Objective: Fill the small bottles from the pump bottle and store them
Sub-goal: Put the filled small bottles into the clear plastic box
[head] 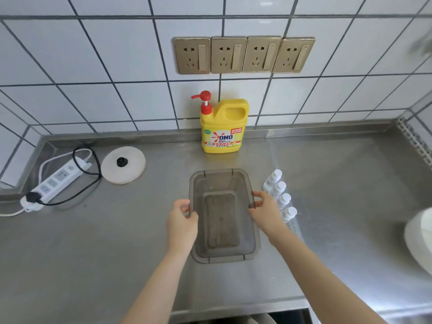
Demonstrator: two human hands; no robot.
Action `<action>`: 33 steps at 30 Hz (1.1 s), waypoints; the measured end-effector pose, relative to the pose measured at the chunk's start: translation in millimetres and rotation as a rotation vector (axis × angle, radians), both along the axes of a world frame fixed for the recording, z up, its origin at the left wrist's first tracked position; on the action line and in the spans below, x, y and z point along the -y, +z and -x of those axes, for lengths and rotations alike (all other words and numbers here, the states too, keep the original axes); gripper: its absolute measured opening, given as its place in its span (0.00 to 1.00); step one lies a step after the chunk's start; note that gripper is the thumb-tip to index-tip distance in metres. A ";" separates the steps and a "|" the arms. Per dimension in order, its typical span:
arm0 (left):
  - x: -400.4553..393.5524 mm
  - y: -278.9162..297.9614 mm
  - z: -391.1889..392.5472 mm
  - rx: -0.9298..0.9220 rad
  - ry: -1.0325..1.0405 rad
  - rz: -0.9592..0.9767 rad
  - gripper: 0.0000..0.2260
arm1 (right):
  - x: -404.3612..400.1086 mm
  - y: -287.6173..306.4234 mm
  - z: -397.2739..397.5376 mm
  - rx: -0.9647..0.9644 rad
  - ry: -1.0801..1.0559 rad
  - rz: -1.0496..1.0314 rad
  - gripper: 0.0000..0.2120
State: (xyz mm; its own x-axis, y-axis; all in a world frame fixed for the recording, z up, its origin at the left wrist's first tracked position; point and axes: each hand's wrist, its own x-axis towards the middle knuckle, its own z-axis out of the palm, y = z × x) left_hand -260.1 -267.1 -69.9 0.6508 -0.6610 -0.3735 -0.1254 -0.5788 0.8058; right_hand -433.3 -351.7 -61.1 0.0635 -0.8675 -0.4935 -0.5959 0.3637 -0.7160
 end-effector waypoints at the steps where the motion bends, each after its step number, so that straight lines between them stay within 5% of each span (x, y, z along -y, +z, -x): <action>1: 1.3 -0.5 5.1 0.010 -0.015 -0.003 0.12 | 0.8 -1.1 6.8 -0.004 -0.004 -0.005 0.24; 12: 4.8 -2.8 5.0 0.067 -0.046 -0.053 0.14 | 2.3 -9.6 19.7 -0.078 0.126 0.091 0.23; 16: 19.6 10.4 11.1 0.301 -0.179 0.015 0.18 | 9.9 0.2 34.6 -0.184 0.104 0.262 0.19; 22: 73.5 22.8 49.6 0.393 -0.554 0.261 0.14 | 45.3 -0.8 66.3 -0.230 -0.069 0.411 0.14; 26: 118.7 11.8 78.2 0.429 -0.781 0.262 0.16 | 65.9 -17.8 73.7 -0.361 0.028 0.269 0.21; 33: 188.8 -15.5 106.4 0.449 -1.085 0.061 0.20 | 82.2 -31.2 68.5 -0.355 0.073 0.066 0.13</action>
